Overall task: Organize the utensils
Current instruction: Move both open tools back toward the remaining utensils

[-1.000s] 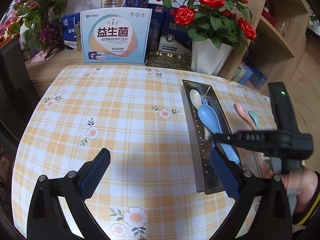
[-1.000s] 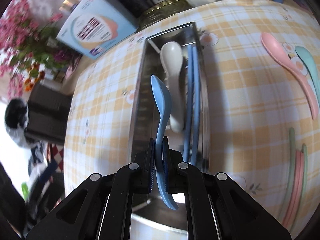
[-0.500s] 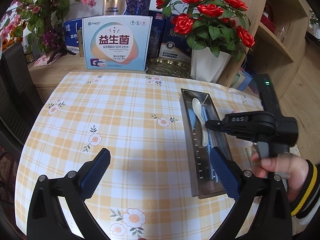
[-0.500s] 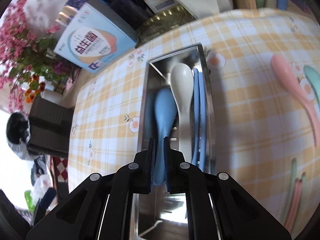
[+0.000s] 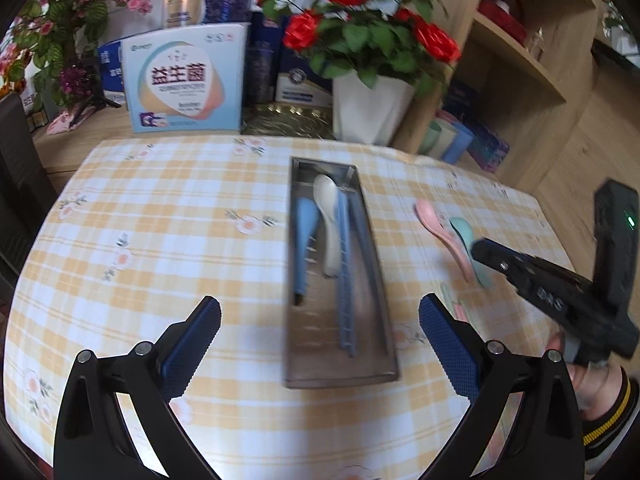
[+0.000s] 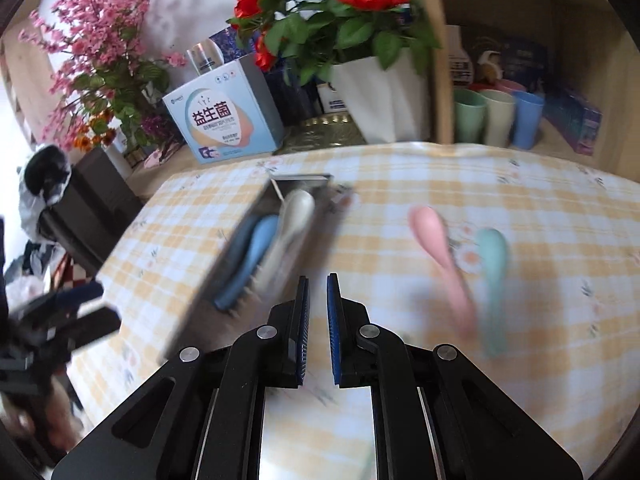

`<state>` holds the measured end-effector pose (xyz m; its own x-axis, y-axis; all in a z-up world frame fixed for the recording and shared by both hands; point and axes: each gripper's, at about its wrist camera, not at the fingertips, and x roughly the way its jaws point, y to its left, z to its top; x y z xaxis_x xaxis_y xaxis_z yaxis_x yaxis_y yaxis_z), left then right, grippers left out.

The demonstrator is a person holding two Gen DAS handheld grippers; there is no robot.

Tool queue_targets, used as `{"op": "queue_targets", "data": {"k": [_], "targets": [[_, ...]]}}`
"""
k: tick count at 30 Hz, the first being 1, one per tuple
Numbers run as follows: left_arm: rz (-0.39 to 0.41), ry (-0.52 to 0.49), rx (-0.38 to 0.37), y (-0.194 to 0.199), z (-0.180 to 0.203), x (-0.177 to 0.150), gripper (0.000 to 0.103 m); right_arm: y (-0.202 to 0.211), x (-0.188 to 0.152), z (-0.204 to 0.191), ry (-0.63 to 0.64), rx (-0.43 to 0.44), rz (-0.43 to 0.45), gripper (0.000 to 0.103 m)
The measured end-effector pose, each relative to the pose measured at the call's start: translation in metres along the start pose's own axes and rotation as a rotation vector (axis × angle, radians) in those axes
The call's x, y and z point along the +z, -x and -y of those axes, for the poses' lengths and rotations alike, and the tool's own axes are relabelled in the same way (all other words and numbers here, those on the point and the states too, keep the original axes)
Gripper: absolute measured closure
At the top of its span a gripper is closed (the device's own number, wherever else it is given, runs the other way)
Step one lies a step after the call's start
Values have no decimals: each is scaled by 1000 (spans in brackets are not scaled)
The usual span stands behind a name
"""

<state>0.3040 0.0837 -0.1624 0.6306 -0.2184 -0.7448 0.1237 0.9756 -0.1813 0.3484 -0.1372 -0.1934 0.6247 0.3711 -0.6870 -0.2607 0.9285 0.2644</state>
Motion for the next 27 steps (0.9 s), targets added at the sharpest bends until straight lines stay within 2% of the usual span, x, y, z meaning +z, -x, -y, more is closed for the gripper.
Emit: {"op": "queue_targets", "data": {"k": [1, 2, 3, 4, 5, 11, 13, 18, 21, 23, 27], "targets": [[-8, -4, -3, -3, 8, -3, 7, 7, -8, 10, -2, -6, 1, 92], [-12, -7, -10, -4, 14, -5, 9, 12, -15, 18, -6, -11, 1, 82], [-20, -10, -24, -6, 21, -7, 15, 17, -21, 25, -12, -15, 5, 62], [-32, -12, -33, -8, 28, -10, 19, 23, -29, 34, -20, -20, 14, 50], [-43, -14, -40, -10, 33, -12, 24, 30, -36, 44, -28, -20, 30, 43], [-109, -103, -64, -26, 80, -31, 49, 41, -63, 80, -58, -40, 26, 40], [-136, -141, -85, -33, 98, -40, 52, 41, -72, 89, -67, -75, 24, 40], [-214, -179, -126, -57, 125, -58, 68, 38, -85, 105, -85, -145, 24, 40], [-258, -184, -135, -72, 134, -65, 74, 37, -90, 110, -57, -183, 33, 40], [-274, -186, -137, -79, 139, -67, 75, 39, -92, 112, -58, -194, 40, 40], [-312, -215, -95, -92, 147, -69, 80, 39, -93, 116, -74, -214, 60, 40]]}}
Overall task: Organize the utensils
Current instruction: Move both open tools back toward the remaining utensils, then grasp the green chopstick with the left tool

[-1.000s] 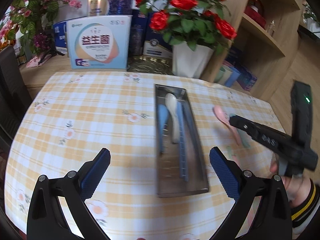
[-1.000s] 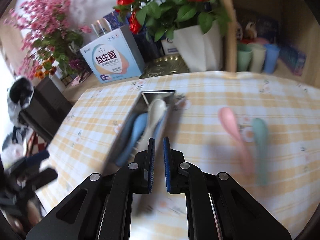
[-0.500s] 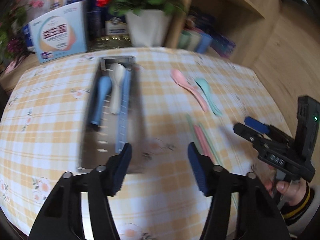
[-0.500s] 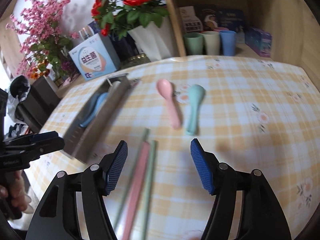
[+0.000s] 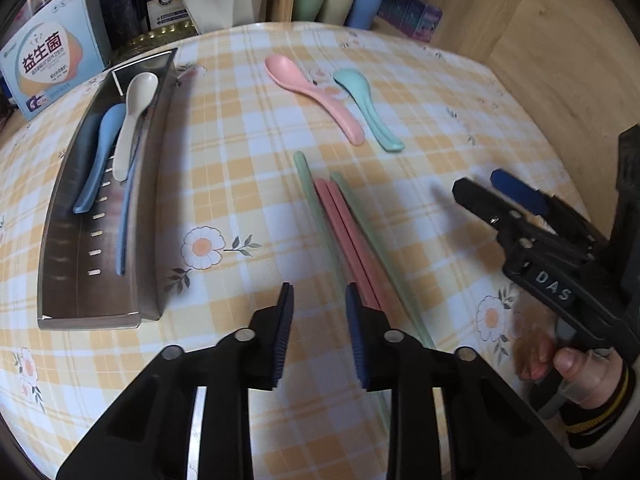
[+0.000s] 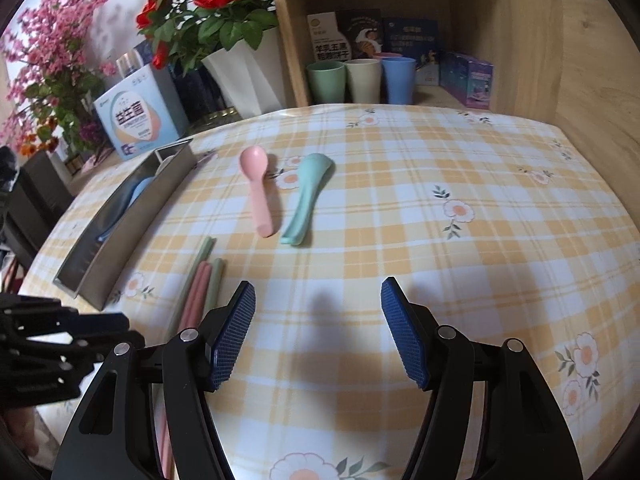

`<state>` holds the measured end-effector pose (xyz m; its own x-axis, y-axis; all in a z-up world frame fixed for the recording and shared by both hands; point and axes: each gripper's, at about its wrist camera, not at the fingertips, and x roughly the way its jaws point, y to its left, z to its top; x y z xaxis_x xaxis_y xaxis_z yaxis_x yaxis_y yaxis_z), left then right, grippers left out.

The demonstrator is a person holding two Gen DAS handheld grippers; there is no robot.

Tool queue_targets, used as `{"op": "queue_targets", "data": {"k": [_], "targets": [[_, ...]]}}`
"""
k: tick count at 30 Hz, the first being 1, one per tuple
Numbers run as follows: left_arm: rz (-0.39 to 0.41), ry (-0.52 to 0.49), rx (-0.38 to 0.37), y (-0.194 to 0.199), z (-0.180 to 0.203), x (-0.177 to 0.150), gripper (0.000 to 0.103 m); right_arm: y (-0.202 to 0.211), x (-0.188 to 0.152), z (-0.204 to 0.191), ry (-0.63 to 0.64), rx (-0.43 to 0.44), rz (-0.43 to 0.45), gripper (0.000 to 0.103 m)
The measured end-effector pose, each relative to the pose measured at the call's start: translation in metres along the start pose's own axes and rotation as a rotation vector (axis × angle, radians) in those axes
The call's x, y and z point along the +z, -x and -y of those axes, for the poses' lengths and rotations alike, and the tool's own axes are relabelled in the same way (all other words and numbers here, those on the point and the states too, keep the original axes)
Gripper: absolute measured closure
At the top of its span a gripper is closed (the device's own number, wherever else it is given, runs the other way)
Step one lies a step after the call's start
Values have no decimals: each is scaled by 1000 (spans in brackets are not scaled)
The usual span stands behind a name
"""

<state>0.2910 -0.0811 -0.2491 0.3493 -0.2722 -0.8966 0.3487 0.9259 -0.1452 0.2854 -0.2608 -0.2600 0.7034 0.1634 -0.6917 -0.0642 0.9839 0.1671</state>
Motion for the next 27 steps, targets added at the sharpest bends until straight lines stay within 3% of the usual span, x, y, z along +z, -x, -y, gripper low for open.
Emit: {"op": "queue_targets", "data": {"k": [8, 27], "targets": [[-36, -7, 6, -14, 6, 2, 83, 1, -6, -6, 18, 26, 4, 40], [1, -11, 77, -32, 10, 30, 94, -4, -6, -2, -3, 68, -15, 39]]}}
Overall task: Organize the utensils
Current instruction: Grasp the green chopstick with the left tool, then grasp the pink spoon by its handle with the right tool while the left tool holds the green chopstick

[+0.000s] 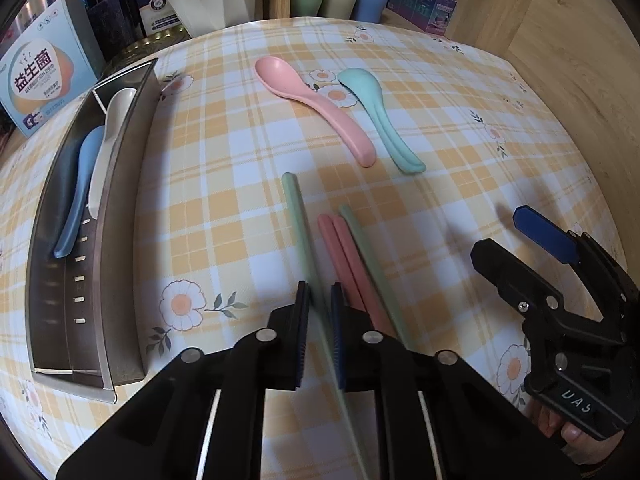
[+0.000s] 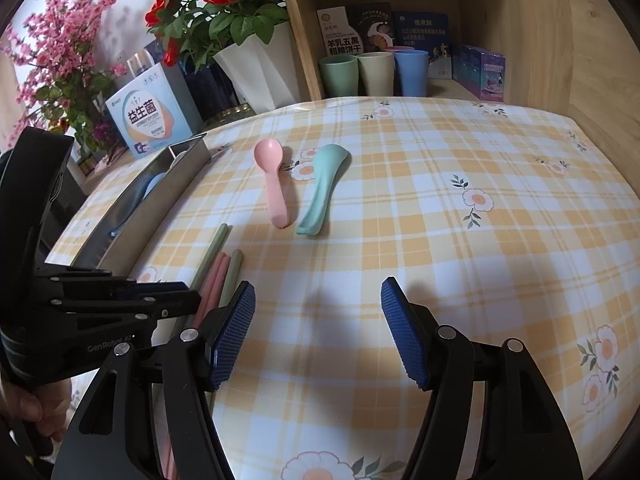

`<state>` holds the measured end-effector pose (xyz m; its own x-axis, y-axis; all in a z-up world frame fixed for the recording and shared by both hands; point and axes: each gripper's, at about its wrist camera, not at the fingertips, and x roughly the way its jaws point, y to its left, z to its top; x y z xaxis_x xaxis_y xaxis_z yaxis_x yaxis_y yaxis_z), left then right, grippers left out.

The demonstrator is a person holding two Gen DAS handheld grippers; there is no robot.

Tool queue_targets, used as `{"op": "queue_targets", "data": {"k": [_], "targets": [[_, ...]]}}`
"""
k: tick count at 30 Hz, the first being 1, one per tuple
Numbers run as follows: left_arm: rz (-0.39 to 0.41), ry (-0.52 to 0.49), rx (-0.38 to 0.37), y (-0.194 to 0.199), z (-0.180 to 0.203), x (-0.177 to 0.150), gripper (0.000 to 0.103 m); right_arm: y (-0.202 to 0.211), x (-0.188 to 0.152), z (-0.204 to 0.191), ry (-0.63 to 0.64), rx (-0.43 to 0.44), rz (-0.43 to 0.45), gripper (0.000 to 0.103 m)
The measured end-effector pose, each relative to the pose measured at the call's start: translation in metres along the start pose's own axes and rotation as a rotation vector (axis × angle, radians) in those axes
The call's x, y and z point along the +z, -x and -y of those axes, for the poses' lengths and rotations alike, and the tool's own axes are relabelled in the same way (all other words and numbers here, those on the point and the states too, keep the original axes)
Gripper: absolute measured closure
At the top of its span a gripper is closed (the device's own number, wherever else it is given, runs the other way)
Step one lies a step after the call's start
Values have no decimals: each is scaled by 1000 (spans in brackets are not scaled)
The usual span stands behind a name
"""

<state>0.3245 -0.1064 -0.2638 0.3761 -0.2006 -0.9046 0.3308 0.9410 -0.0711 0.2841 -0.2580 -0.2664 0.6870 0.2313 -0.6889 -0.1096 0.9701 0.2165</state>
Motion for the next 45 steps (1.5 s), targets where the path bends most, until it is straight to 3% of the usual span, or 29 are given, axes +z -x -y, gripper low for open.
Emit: {"op": "queue_targets", "data": {"k": [12, 18, 27, 35, 40, 45], "targets": [[36, 41, -40, 9, -8, -22, 97, -8, 0, 8, -47, 28, -36, 39], [40, 140, -80, 19, -23, -35, 97, -9, -1, 8, -45, 43, -43, 39], [175, 152, -102, 61, -35, -27, 97, -11, 0, 6, -25, 53, -62, 39], [244, 173, -114, 82, -49, -25, 97, -11, 13, 8, -44, 70, -122, 39], [275, 204, -137, 90, -64, -28, 97, -18, 52, -15, 70, 94, -137, 39], [285, 219, -144, 96, -78, -36, 97, -56, 84, -52, 237, 77, -191, 40]]}}
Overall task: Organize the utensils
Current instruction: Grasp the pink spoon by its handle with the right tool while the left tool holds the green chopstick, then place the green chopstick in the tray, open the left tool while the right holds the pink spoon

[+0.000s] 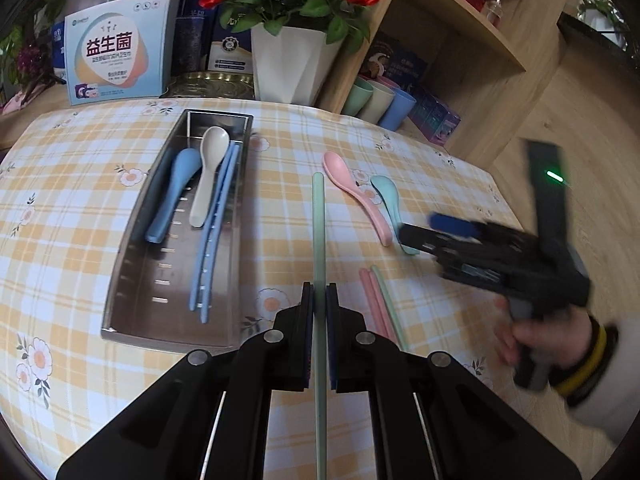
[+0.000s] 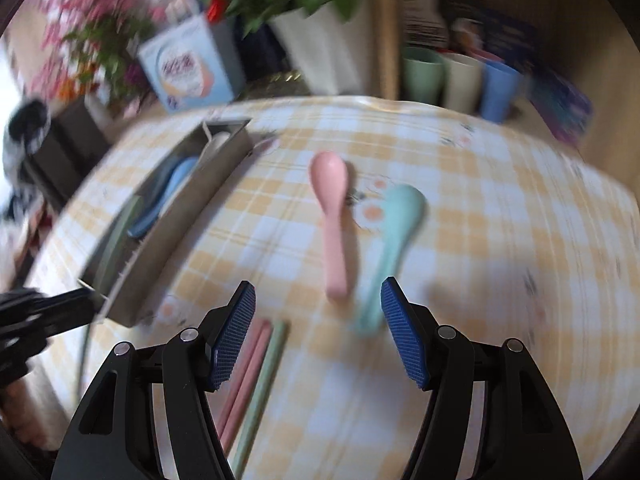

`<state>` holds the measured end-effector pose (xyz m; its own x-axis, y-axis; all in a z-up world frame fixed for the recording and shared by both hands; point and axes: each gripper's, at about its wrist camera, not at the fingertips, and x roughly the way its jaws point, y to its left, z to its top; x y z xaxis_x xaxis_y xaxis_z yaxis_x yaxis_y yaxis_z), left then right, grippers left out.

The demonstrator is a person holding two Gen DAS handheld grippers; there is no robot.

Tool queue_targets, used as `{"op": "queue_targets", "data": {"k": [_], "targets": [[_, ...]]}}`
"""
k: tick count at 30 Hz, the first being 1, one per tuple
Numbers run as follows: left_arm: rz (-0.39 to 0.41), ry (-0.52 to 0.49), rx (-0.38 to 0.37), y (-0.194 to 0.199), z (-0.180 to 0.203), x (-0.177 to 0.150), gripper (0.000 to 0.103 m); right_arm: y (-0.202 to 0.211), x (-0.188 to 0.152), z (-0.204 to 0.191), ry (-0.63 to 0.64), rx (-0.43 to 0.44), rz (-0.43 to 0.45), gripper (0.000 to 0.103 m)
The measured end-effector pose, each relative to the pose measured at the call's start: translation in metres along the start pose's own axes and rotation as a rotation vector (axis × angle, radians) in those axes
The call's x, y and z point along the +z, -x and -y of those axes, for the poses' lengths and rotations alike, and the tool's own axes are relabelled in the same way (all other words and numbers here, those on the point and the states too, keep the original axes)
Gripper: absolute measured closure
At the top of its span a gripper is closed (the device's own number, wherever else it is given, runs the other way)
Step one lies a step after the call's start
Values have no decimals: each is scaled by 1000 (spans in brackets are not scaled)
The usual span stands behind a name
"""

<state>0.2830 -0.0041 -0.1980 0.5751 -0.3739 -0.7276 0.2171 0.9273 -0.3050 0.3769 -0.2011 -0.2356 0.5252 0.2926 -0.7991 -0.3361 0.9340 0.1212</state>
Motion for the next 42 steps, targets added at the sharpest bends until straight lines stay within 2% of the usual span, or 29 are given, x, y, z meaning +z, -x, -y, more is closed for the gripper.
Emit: {"op": "queue_targets", "data": {"k": [2, 6, 10, 11, 19, 21, 24, 27, 33, 36, 42], "targets": [[8, 1, 5, 4, -4, -1, 97, -18, 14, -10, 56, -26, -36, 41], [34, 23, 15, 14, -17, 0, 97, -41, 34, -14, 47, -56, -73, 42], [47, 45, 27, 21, -28, 0, 97, -61, 42, -10, 9, -97, -106, 55], [48, 48, 29, 22, -30, 0, 97, -64, 43, -8, -5, -98, -112, 61], [46, 70, 43, 24, -39, -3, 97, -82, 44, -4, -80, -132, -142, 76], [44, 67, 42, 23, -38, -2, 97, -83, 44, -2, -107, -129, -136, 88], [40, 69, 42, 23, -39, -2, 97, -77, 42, -4, -113, -134, -102, 89], [35, 75, 45, 22, -43, -3, 97, -67, 38, -5, -154, -100, -60, 89], [19, 122, 62, 23, -59, -6, 97, -21, 11, -9, -369, 82, 86, 89], [5, 146, 57, 24, -66, -3, 97, -5, -5, -12, -439, 154, 125, 89], [6, 132, 31, 24, -71, 27, 97, 11, -22, -10, -436, 161, 137, 89]]}}
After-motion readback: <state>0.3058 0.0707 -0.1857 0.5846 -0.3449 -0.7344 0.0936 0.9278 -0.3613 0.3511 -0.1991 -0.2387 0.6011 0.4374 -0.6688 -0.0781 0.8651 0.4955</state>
